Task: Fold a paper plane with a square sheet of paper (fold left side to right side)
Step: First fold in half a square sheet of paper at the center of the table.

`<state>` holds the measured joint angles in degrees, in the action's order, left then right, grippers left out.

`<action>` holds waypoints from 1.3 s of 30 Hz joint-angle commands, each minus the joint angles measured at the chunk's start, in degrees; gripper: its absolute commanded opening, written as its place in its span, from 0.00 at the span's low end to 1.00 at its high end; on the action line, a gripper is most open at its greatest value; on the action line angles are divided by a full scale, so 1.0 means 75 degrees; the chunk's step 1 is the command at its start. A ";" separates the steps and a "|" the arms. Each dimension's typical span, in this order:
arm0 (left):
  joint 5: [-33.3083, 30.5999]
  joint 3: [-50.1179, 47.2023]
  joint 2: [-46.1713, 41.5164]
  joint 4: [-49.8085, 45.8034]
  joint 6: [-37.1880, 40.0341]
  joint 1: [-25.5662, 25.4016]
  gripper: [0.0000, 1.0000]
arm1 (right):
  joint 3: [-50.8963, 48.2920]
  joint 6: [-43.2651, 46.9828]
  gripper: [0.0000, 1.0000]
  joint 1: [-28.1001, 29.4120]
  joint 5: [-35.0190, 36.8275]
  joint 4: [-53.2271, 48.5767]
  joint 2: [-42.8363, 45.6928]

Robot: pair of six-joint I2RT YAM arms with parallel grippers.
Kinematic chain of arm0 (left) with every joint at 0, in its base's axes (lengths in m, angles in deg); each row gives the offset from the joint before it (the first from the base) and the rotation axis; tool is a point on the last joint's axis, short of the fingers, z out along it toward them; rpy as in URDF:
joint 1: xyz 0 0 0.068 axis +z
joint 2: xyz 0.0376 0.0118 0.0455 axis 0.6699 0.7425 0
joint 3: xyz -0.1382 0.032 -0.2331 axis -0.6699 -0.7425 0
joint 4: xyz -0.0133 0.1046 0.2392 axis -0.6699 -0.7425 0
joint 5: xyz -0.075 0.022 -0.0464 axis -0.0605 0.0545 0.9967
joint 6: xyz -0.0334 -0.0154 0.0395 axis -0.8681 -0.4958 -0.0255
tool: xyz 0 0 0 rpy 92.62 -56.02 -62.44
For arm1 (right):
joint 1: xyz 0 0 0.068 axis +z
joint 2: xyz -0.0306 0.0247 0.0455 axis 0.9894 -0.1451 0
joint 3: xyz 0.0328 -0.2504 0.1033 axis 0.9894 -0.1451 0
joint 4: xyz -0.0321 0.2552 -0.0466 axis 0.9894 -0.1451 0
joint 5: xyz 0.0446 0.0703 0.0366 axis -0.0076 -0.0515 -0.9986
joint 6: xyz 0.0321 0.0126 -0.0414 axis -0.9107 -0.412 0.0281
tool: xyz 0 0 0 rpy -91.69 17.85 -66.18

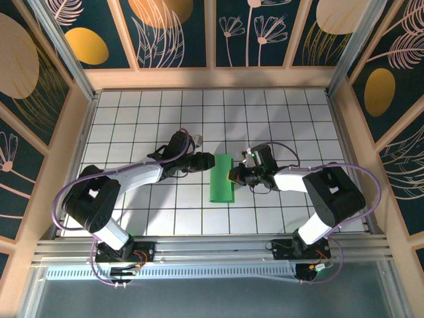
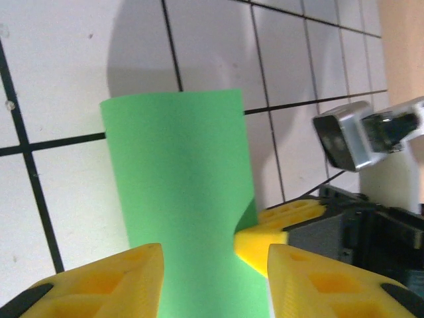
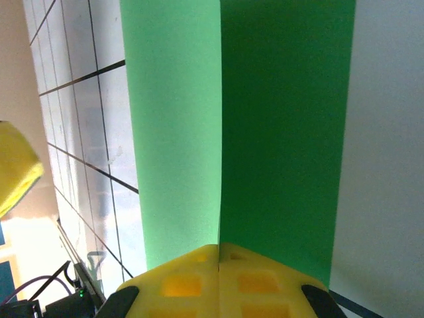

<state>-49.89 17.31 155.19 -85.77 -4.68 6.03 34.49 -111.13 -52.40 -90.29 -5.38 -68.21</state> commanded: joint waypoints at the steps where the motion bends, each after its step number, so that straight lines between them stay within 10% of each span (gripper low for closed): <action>1: 0.0000 -0.0092 0.0353 -0.0250 -0.0014 -0.0050 0.48 | 0.0180 0.0189 0.00 0.0072 0.0172 -0.0227 -0.0008; 20: -0.0259 0.0458 0.1642 -0.0746 -0.0131 -0.0434 0.47 | 0.0263 0.0319 0.01 0.0072 0.0188 -0.0487 0.0005; 39: -0.1124 0.1363 0.2318 -0.2165 -0.0093 -0.0801 0.42 | 0.1032 0.1352 0.43 -0.0261 0.2612 -0.3661 0.1622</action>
<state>-56.84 27.01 168.55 -99.69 -5.34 1.42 41.18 -103.24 -53.21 -75.93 -27.39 -59.06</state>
